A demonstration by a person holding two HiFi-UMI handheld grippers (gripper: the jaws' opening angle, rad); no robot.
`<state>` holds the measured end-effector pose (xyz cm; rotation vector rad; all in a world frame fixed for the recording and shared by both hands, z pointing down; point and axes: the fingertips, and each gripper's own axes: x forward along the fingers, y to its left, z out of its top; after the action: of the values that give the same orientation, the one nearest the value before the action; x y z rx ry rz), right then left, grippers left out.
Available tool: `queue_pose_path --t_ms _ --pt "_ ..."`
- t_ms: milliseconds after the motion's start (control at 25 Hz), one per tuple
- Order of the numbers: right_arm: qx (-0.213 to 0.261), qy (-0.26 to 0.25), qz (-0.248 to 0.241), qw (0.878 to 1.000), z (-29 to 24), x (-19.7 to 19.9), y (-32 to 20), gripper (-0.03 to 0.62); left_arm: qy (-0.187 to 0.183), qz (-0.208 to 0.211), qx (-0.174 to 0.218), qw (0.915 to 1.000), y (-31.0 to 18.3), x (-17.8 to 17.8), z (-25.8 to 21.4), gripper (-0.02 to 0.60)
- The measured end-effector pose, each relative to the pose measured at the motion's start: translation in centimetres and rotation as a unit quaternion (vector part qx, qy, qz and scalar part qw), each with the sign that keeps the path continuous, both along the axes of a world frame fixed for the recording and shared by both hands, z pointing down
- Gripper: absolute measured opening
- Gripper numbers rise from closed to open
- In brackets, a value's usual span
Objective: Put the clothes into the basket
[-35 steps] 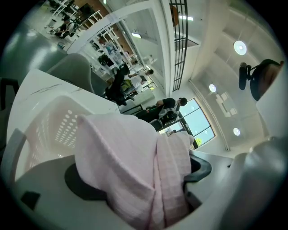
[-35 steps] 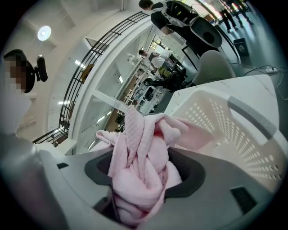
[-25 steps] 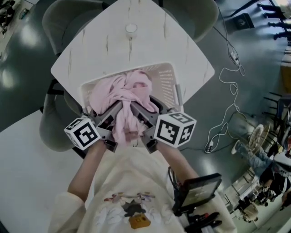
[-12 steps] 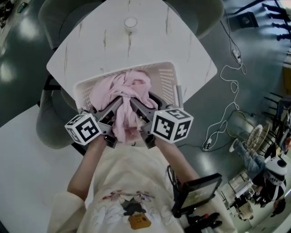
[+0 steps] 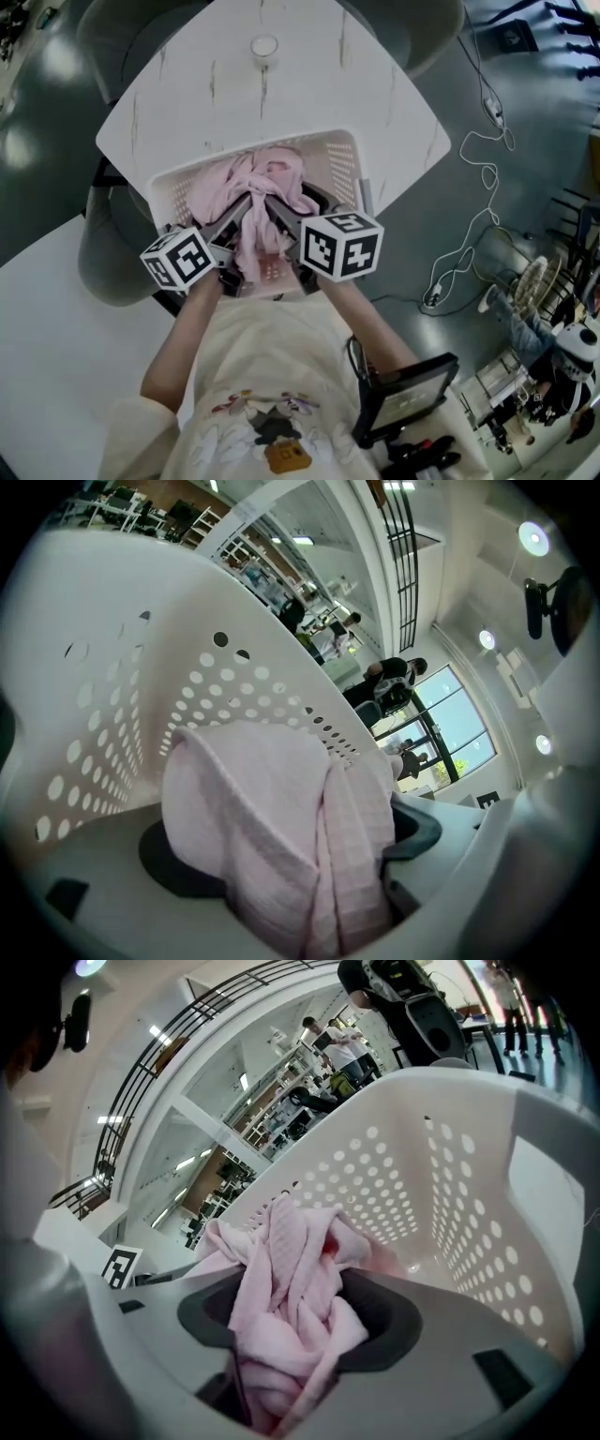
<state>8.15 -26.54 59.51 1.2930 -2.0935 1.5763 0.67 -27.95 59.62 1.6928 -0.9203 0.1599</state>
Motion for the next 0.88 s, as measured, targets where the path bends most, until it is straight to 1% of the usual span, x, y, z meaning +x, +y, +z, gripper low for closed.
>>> queue_pose_path --t_ms 240,440,640,880 --pt "-0.005 0.029 -0.027 0.999 2.1 0.1 -0.4 0.258 -0.029 -0.006 -0.011 0.9995 -0.1 -0.2 2.2 0.472" --pt "-0.007 0.04 -0.034 0.999 3.4 0.3 -0.5 0.252 -0.059 0.003 -0.013 0.9982 -0.1 -0.4 3.6 0.471" --pt "-0.019 0.067 -0.046 0.997 5.5 0.6 -0.3 0.244 -0.082 0.005 -0.027 0.9962 0.2 -0.3 5.5 0.464" --pt "-0.027 0.095 -0.063 0.993 6.7 1.0 -0.2 0.236 -0.102 0.01 -0.028 0.9943 0.3 -0.1 6.9 0.462"
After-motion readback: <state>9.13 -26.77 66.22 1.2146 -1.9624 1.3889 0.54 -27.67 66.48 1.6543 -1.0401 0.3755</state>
